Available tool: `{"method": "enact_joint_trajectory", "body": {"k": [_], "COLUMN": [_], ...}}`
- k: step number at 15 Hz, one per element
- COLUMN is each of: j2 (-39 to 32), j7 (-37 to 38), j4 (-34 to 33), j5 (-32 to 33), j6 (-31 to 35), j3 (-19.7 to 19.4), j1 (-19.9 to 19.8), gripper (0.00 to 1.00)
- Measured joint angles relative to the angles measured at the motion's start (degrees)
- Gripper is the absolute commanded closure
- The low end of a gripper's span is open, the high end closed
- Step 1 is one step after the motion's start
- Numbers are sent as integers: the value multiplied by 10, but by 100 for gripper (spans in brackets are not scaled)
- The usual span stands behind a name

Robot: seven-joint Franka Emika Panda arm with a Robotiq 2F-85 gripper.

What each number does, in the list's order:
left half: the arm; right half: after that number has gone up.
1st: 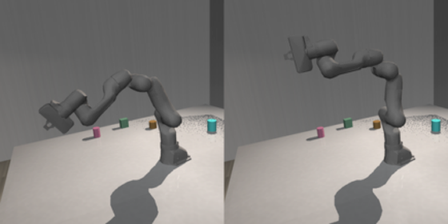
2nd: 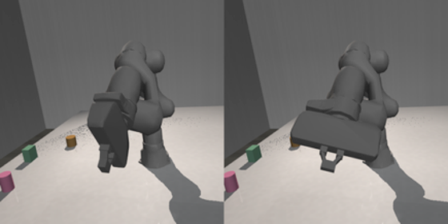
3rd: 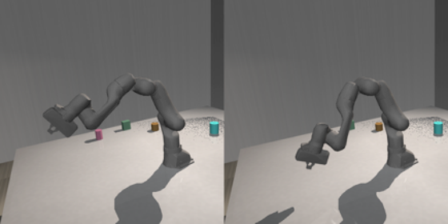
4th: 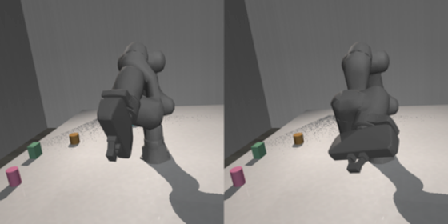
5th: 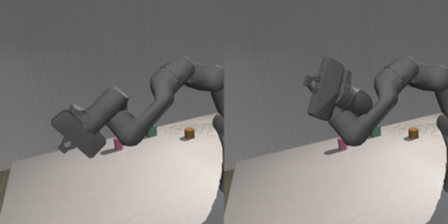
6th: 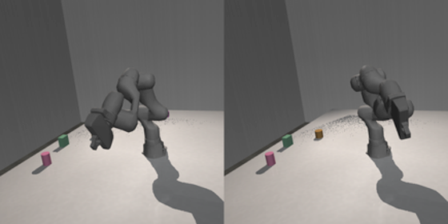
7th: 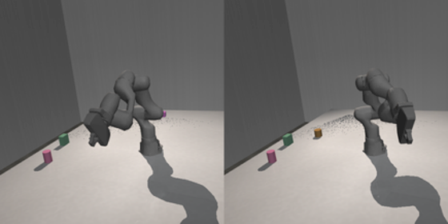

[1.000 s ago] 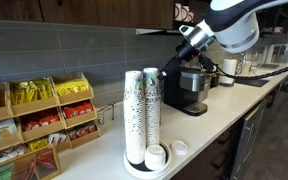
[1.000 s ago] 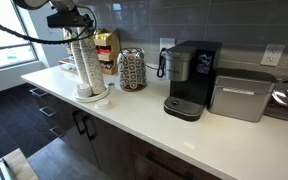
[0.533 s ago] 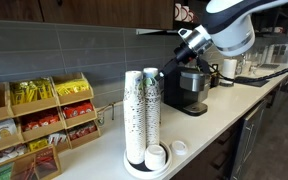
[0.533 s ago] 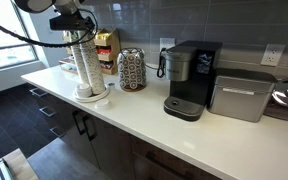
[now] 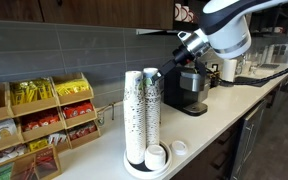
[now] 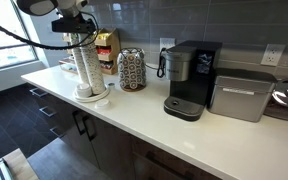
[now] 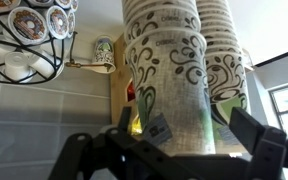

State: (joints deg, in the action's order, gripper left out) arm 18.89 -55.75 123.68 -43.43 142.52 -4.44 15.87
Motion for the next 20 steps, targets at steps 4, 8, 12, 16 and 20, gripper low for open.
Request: {"method": "enact_joint_trajectory", "body": {"k": [4, 8, 12, 16, 20], "j2": [-3, -5, -5, -5, -5], "j7": [-15, -30, -42, -52, -61], "j4": [0, 0, 0, 0, 0], "j5": [-28, -52, -68, -79, -89], "j6": [0, 0, 0, 0, 0], "j3": [1, 4, 6, 8, 11], "j1": [-1, -3, -7, -11, -16], "gripper": [7, 19, 32, 33, 44]}}
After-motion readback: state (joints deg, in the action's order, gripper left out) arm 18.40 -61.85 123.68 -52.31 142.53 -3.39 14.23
